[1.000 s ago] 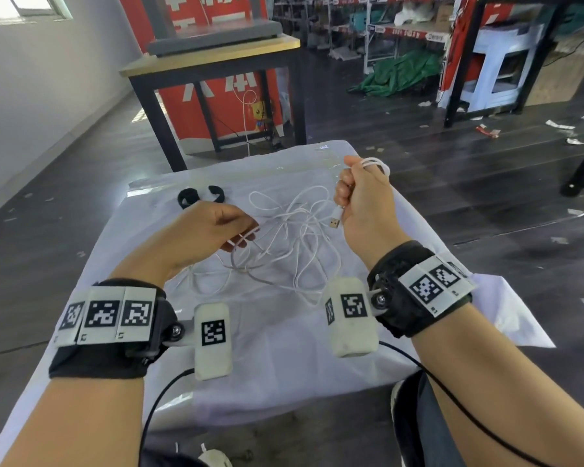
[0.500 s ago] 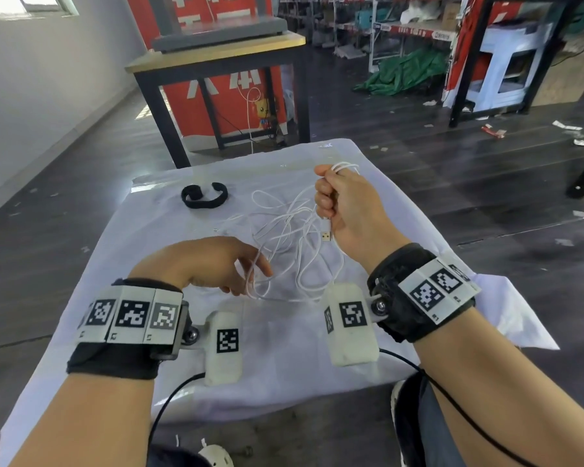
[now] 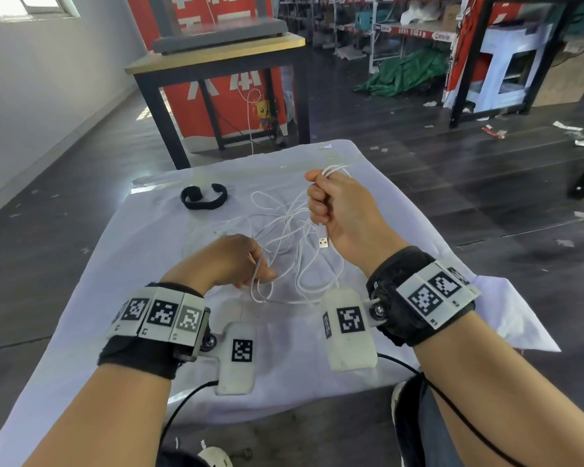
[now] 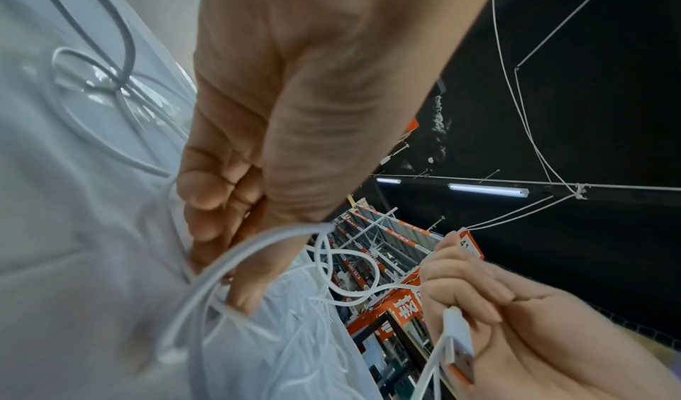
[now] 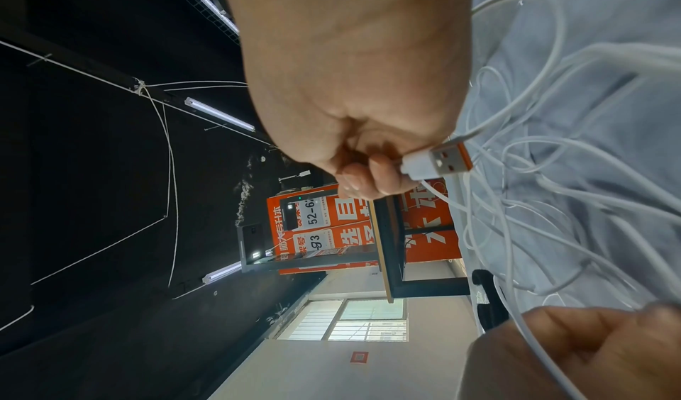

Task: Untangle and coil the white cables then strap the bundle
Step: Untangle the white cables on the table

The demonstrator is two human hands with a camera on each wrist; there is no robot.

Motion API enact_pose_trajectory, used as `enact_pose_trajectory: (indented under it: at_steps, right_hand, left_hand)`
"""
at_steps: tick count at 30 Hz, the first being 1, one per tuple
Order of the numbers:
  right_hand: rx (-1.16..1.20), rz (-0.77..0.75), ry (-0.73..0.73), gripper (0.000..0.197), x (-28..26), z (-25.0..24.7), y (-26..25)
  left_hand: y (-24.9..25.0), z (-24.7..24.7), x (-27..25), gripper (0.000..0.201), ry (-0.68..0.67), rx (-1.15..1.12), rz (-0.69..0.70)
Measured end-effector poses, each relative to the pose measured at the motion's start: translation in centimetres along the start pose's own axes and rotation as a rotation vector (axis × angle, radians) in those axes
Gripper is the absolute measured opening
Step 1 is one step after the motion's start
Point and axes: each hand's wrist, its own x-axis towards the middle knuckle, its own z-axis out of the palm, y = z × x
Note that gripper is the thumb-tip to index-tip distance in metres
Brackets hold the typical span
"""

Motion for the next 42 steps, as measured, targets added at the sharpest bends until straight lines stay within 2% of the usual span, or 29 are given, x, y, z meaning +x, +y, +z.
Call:
enact_pose_trajectory:
  at_steps: [2,6,10,13,15,17,21,23,26,27,28,31,35,39,42]
  right_hand:
    - [-0.009,0.003,-0.002,0.027,-0.1,0.0,0.0]
    - [-0.024,0.010,-0.017,0.027,-0.2,0.1,0.0]
    - [-0.031,0.015,-0.022,0.027,-0.3,0.1,-0.1]
    - [-0.032,0.019,-0.029,0.027,-0.4,0.0,-0.2]
    - [-0.037,0.024,-0.036,0.026,-0.5,0.0,-0.2]
    - [-0.039,0.029,-0.042,0.026,-0.6,0.0,-0.2]
    - [-0.023,0.035,-0.037,0.027,-0.5,0.0,-0.2]
    - [-0.011,0.035,-0.033,0.027,-0.5,0.0,-0.2]
    - [-0.007,0.020,-0.025,0.027,-0.4,0.0,-0.4]
    - [-0.008,0.010,-0.027,0.027,-0.4,0.0,-0.5]
    - [-0.011,-0.003,-0.030,0.027,-0.4,-0.1,-0.6]
    - [-0.025,-0.054,-0.045,0.026,-0.5,-0.2,-1.2]
    - [0.007,-0.096,-0.053,0.028,-0.6,-0.3,-1.6]
    - [0.034,-0.116,0.056,0.028,-0.4,-0.5,-1.1]
    - [0.120,-0.182,0.194,0.029,0.1,-0.7,-0.9]
  left_hand:
    - [0.2,0.1,0.1,0.031,-0.006,0.034,-0.016]
    - [0.2,0.3,-0.1,0.019,-0.008,-0.074,-0.016]
    - [0.6,-0.5,-1.0,0.007,0.042,-0.161,0.143]
    - [1.3,-0.6,-1.7,0.018,-0.093,-0.068,0.193]
    - [1.4,-0.4,-1.9,0.034,-0.218,0.030,0.153]
    - [1.2,-0.4,-1.9,0.038,-0.269,0.059,0.121]
    - [0.7,-0.5,-1.5,0.039,-0.266,0.113,0.111]
    - [0.8,-0.3,-1.3,0.028,-0.245,0.127,0.094]
    - [0.9,-0.2,-1.1,0.003,-0.133,0.220,0.125]
    - [0.7,-0.3,-1.0,0.005,-0.072,0.175,0.147]
    - [0.5,-0.5,-0.7,0.013,-0.002,0.044,0.155]
    - [0.4,-1.3,-0.2,0.027,0.223,-0.548,0.123]
    - [1.3,-2.2,-0.4,0.021,0.489,-1.020,0.100]
    - [0.0,-3.3,-0.7,0.025,0.571,-1.715,0.110]
    - [-2.2,-3.4,-0.6,0.029,0.590,-1.933,0.023]
